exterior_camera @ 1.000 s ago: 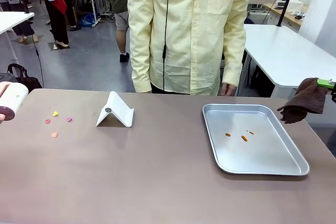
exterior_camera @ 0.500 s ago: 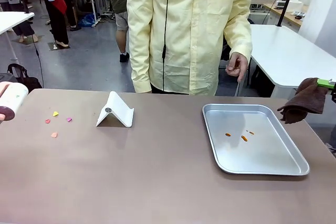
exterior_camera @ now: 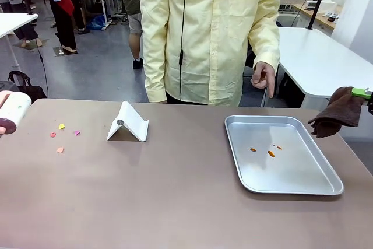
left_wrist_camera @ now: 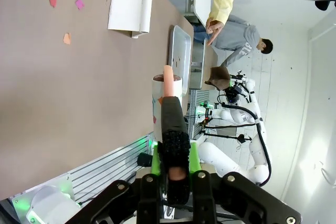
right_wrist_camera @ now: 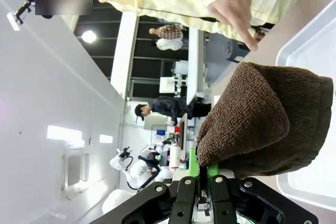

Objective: Clean the surface of the table.
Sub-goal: If a person points to the right, clean the right side of the table with your right hand, and if they point to the left, clean the left side with your left hand.

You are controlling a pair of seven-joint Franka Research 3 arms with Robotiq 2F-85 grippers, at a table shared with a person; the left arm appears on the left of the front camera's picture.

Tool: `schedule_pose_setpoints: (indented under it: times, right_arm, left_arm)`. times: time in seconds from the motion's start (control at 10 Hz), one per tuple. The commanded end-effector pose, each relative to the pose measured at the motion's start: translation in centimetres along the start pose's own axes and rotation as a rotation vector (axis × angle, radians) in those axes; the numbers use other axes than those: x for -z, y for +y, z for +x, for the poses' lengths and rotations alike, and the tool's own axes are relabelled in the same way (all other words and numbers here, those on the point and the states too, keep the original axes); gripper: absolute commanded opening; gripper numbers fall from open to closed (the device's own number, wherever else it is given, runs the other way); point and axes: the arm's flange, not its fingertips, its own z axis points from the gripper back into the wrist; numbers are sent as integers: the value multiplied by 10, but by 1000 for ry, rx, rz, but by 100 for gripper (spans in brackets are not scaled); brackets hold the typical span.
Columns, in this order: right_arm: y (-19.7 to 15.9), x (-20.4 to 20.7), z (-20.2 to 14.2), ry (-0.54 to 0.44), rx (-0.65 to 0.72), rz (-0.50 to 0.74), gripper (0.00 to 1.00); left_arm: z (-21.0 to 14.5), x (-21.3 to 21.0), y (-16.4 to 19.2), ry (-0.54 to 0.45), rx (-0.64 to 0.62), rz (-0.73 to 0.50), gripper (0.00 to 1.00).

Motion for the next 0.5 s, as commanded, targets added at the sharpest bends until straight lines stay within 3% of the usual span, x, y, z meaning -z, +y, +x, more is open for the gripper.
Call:
schedule_pose_setpoints:
  times: [0.0, 0.4]
  right_arm:
    - [2, 12, 13, 57, -26, -64, 6]
    - [1, 49, 38, 236, -185, -300, 6]
  left_arm:
    - [-3, -4, -2, 8, 18, -7, 0]
    - [-3, -4, -2, 8, 18, -7, 0]
